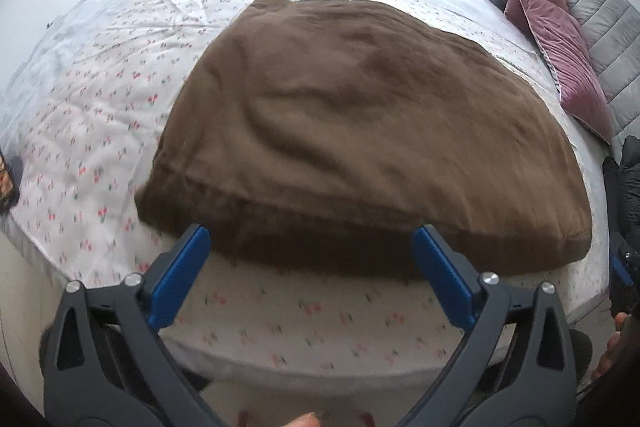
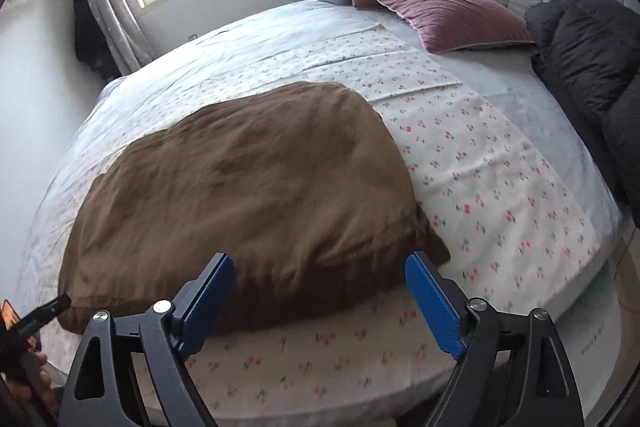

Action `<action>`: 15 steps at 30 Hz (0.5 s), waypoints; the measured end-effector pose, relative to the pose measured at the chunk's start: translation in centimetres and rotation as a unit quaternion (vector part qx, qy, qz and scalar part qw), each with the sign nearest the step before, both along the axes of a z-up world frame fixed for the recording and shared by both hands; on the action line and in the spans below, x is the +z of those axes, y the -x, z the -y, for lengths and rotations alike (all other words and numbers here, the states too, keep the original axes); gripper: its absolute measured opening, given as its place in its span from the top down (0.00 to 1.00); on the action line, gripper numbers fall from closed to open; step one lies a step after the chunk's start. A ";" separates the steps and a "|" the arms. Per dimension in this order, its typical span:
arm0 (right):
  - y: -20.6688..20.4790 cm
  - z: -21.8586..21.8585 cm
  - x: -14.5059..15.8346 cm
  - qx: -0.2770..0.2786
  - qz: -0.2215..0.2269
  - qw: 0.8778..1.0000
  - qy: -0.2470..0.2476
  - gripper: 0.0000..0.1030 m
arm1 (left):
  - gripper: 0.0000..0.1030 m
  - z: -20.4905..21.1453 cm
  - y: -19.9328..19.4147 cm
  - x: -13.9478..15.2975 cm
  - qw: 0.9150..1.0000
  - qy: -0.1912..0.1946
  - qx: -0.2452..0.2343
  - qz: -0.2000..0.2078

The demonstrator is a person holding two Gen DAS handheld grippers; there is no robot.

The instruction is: Fold large clothes

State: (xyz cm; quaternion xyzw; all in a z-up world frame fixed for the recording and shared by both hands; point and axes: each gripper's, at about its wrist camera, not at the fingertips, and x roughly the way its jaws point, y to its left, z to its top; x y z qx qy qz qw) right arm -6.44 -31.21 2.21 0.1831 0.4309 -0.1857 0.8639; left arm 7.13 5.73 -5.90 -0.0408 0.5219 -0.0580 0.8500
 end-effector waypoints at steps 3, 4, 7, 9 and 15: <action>0.3 -1.1 -0.3 -0.002 -0.013 1.000 -0.014 0.10 | 0.01 0.7 0.9 0.1 1.000 -0.004 -0.010 -0.006; 0.3 -1.5 -0.3 0.005 -0.017 1.000 -0.014 0.10 | 0.01 0.9 1.1 0.2 1.000 -0.006 -0.015 -0.006; 0.0 -3.5 0.0 0.033 -0.024 0.999 -0.004 0.09 | 0.01 2.1 1.8 0.6 0.999 -0.020 -0.040 -0.006; -0.2 -5.0 0.5 0.052 -0.023 0.998 0.009 0.08 | 0.01 2.7 2.2 1.0 0.999 -0.026 -0.047 0.000; -0.7 -9.1 1.7 0.108 -0.011 0.993 0.036 0.07 | 0.01 4.3 3.6 2.5 0.998 -0.035 -0.060 0.014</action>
